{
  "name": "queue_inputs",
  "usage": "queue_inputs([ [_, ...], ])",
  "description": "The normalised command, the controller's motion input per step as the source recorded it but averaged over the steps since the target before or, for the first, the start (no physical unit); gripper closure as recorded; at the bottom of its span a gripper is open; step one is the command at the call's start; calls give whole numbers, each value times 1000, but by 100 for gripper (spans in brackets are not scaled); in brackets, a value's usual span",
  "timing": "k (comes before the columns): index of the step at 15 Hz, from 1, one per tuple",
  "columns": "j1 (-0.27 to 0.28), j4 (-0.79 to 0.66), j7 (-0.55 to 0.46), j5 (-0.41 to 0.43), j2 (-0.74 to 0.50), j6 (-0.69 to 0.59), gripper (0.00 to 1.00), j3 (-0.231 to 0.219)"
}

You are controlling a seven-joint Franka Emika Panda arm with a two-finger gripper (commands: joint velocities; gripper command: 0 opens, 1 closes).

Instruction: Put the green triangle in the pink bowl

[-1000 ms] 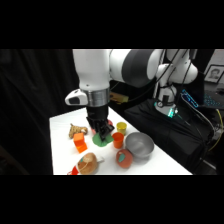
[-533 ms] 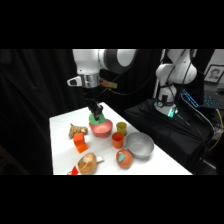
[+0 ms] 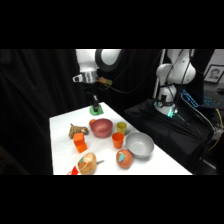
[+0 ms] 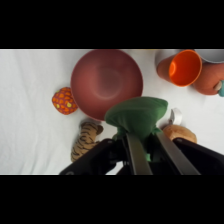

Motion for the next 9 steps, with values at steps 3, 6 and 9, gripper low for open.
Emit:
queue_inputs([
  [3, -78, -112, -195, 264, 43, 254, 95, -34],
  [6, -60, -96, -183, 243, 86, 247, 95, 1],
  [9, -60, -81, -186, 222, 106, 260, 95, 40],
])
